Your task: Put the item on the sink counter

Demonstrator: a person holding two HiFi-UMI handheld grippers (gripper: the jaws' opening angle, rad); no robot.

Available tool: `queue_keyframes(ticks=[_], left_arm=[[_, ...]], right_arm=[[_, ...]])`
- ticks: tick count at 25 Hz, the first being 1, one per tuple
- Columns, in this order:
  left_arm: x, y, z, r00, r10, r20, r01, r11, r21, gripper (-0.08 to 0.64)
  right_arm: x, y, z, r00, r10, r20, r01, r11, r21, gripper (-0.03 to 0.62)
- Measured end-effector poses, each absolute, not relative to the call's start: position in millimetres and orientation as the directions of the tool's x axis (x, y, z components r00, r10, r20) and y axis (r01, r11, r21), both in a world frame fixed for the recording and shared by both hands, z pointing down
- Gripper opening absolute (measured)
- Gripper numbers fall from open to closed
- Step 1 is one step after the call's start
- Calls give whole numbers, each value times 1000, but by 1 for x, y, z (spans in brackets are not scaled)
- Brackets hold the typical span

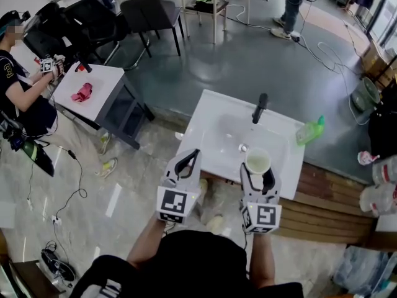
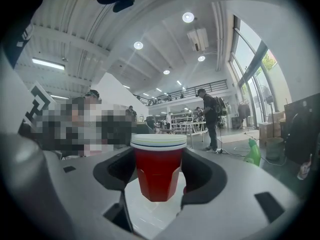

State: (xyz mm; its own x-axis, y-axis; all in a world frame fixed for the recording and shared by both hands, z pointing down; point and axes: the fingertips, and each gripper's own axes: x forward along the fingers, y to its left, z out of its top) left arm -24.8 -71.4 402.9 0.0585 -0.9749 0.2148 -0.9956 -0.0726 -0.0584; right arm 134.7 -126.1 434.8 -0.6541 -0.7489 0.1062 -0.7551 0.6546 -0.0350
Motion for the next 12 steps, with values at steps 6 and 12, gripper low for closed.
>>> queue_keyframes(ticks=[6,12], left_arm=[[-47,-81,411,42,-973,225,-997,-54,-48,2],[-68,-92,421,27,-969,247,-999,-36,-32,2]], right_arm=[[108,-138,438,-676,-731,97,-736,676,-38,285],[80,-150,445,-696,-709,115,-717,695,-54,285]])
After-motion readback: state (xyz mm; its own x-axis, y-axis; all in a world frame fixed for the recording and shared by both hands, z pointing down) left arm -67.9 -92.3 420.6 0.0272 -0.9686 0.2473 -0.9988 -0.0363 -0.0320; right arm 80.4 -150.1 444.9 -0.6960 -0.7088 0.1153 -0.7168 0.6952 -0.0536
